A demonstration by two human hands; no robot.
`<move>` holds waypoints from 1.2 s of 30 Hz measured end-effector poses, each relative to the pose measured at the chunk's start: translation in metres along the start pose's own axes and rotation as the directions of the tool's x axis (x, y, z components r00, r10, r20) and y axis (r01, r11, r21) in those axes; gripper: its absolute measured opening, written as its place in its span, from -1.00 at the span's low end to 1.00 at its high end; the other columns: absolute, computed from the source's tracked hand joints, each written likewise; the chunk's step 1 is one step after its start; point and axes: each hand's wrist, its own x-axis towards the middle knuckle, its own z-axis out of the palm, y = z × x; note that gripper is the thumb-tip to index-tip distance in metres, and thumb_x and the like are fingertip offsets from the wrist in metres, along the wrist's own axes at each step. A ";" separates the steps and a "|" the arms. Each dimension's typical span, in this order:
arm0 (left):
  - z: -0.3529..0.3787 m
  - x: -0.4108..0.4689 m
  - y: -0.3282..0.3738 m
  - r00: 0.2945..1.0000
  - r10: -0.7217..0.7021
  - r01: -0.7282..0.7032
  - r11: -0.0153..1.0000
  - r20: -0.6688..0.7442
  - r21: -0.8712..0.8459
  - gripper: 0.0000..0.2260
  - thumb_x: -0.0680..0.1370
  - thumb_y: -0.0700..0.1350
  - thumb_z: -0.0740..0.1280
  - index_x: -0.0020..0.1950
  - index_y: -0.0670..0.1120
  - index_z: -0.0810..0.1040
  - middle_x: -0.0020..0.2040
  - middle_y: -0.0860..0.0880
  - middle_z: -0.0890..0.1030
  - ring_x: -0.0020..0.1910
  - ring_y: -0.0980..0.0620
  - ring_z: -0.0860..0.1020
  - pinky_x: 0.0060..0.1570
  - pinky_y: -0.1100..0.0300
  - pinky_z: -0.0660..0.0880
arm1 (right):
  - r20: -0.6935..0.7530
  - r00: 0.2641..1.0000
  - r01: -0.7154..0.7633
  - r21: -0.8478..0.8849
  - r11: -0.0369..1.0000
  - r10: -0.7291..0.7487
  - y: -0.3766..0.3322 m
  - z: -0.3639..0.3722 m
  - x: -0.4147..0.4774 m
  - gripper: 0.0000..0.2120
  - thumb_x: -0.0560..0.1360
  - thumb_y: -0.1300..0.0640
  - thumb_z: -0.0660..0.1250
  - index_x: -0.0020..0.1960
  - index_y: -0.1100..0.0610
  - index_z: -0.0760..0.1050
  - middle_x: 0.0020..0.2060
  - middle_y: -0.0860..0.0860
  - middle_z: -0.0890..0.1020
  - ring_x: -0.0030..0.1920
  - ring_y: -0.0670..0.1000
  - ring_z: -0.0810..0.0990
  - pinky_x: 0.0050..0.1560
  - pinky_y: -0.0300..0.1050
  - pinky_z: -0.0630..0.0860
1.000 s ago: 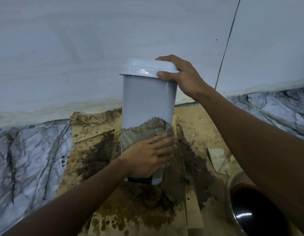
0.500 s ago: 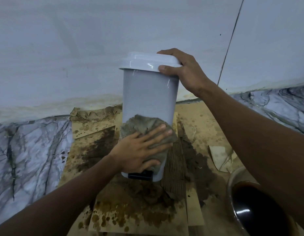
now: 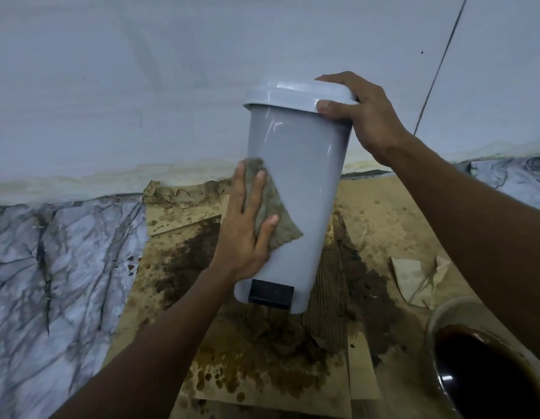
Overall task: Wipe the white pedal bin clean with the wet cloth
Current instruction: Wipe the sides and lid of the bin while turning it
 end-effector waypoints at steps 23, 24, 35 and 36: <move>0.005 -0.028 0.006 0.917 -0.399 0.389 0.873 0.027 -0.294 -0.35 0.60 0.38 0.03 0.62 0.24 -0.10 0.51 0.06 0.39 0.39 0.08 0.48 0.27 -0.16 0.53 | -0.019 1.000 -0.011 -0.003 1.000 0.011 0.001 0.002 0.000 -0.69 0.41 0.01 0.45 0.15 -0.05 0.59 0.15 -0.12 0.64 0.10 -0.13 0.61 0.12 -0.19 0.55; 0.004 -0.013 0.014 0.923 -0.384 0.363 0.889 -0.022 -0.280 -0.37 0.61 0.35 0.04 0.62 0.25 -0.11 0.54 0.06 0.34 0.42 0.04 0.44 0.29 -0.19 0.50 | -0.019 1.000 -0.007 -0.009 1.000 0.007 0.001 0.004 0.000 -0.67 0.40 -0.01 0.45 0.16 -0.05 0.59 0.15 -0.12 0.64 0.12 -0.10 0.61 0.13 -0.17 0.55; 0.014 0.040 0.051 0.962 0.206 -0.273 0.760 0.181 0.589 -0.44 0.71 0.07 0.00 0.65 -0.15 0.00 0.64 -0.24 -0.06 0.62 -0.24 -0.14 0.56 -0.23 -0.02 | -0.024 1.000 -0.006 -0.004 1.000 0.006 0.003 0.006 -0.001 -0.64 0.38 -0.01 0.46 0.16 -0.01 0.59 0.15 -0.09 0.64 0.14 -0.08 0.61 0.17 -0.11 0.54; 0.015 0.033 0.049 0.905 0.289 -0.421 0.705 0.311 0.571 -0.44 0.71 0.07 0.00 0.65 -0.14 0.00 0.64 -0.22 -0.05 0.62 -0.21 -0.15 0.56 -0.21 0.00 | -0.026 1.000 -0.011 -0.002 1.000 0.011 0.003 0.007 0.000 -0.63 0.38 -0.02 0.47 0.17 0.00 0.60 0.16 -0.09 0.64 0.15 -0.07 0.60 0.20 -0.08 0.54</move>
